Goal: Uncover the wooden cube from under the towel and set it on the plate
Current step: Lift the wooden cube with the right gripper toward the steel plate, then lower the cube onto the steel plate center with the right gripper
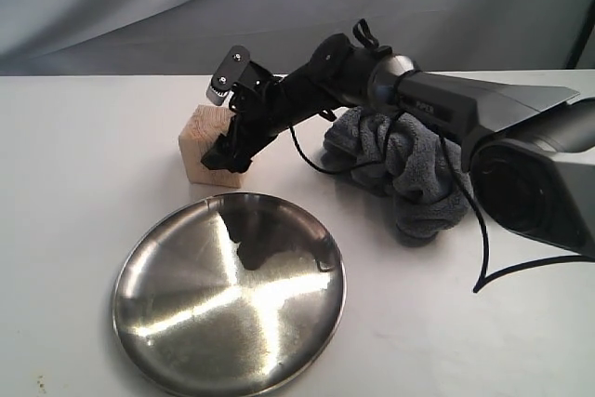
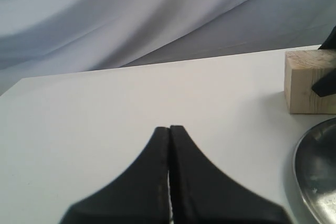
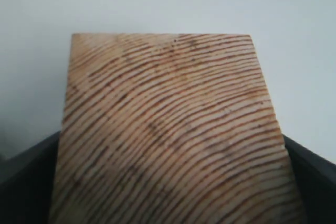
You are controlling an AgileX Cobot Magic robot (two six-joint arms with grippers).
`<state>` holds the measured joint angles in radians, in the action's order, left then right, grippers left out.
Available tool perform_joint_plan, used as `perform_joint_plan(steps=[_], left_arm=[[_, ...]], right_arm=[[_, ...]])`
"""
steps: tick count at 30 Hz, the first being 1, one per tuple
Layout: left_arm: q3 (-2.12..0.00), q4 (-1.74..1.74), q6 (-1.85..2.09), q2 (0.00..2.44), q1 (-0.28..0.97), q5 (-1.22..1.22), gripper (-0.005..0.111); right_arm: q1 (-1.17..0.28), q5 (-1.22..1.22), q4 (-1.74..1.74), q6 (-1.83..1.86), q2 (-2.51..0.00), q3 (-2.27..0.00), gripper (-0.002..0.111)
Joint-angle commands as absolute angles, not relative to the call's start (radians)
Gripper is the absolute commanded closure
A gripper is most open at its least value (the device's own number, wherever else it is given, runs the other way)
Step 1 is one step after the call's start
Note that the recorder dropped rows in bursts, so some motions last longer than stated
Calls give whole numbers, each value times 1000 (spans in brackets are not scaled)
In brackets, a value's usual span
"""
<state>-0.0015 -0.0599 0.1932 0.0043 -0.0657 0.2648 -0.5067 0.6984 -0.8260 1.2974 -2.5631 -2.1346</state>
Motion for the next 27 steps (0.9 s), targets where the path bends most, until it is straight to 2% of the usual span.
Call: perform_joint_plan(steps=[1,11,21,27], left_arm=[[0,-65,191,0,-64,265,107],[0,-65,193,0,-64,265,107],[0,-65,193,0,-64,265,107],[0,-65,191,0,-64,265,107]], right_arm=[[-500,729,-881,1292,-2491,-2143,108],[-500,841,-884,1292,-2390,-2143,108],[-500,1221,-847,1291,-2297,-2143,108],[-500,1221,-750,1297,-2288,-2140,108]])
